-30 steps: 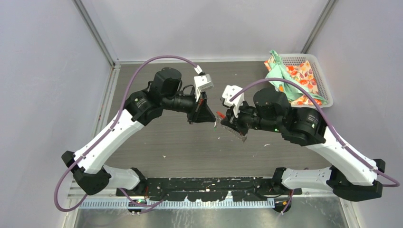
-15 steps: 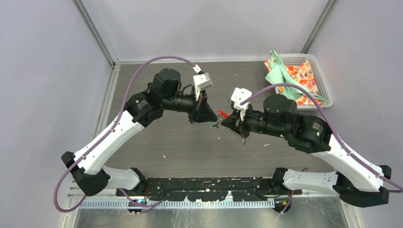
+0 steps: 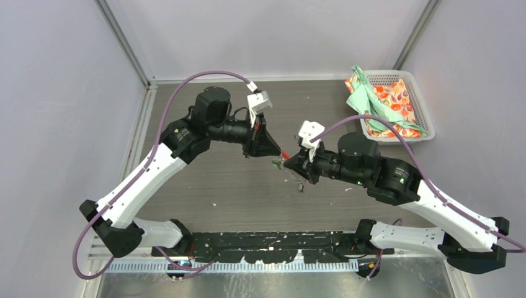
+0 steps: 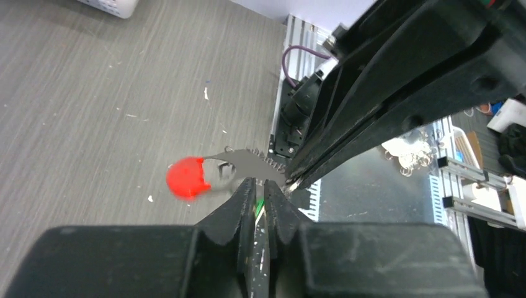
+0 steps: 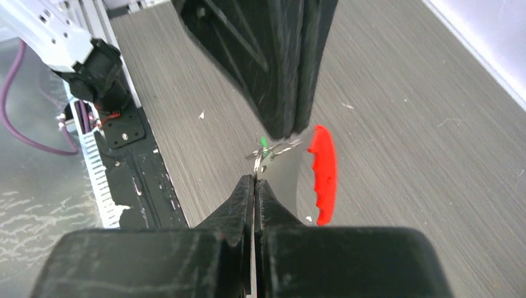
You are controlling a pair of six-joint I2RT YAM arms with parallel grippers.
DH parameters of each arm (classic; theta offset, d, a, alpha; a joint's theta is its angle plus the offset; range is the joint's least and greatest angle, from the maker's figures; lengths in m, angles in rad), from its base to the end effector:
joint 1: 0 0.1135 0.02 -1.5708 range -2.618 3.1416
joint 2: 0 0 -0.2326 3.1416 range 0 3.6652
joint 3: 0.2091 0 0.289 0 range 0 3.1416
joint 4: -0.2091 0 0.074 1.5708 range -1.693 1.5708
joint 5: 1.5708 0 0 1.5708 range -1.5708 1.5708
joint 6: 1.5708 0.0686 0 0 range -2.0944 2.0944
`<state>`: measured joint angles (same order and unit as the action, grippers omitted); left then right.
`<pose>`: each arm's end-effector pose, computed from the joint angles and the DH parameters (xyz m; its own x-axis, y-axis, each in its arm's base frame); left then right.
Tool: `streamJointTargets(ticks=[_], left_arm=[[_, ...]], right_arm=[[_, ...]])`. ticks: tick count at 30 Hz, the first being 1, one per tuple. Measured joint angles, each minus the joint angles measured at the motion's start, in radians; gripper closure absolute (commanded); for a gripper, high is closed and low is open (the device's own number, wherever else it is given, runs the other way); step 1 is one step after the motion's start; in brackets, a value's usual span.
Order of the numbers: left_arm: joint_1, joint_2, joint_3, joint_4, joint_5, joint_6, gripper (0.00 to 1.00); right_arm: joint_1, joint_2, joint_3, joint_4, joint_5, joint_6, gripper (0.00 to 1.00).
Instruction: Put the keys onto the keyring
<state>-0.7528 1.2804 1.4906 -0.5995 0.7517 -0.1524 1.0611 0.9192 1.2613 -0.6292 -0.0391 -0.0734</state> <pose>0.2104 -0.2613 0.4069 -0.4196 0.2411 -0.8751 0.9073 0.1394 -0.3966 0.1254 0.2299 0.4094 -0.0725 -0.2799 -0.9573 -0.8982 0.4355 -0.0593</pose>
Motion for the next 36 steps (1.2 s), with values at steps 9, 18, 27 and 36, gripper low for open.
streamJointTargets(ticks=[9, 18, 27, 36], left_arm=[[0.055, -0.024, 0.070, -0.057, -0.120, 0.104, 0.00], [0.507, 0.046, 0.116, -0.197, -0.331, 0.184, 0.00], [0.739, 0.026, -0.098, -0.255, -0.502, 0.309, 0.00], [0.785, -0.145, -0.486, -0.087, -0.558, 0.340, 0.00]], right_arm=[[-0.013, 0.055, -0.116, 0.043, 0.114, 0.002, 0.99], [-0.191, 0.305, -0.335, 0.333, 0.203, 0.101, 0.99], [-0.248, 0.697, -0.313, 0.500, 0.326, 0.168, 0.34], [-0.399, 0.649, -0.293, 0.520, 0.294, 0.303, 0.00]])
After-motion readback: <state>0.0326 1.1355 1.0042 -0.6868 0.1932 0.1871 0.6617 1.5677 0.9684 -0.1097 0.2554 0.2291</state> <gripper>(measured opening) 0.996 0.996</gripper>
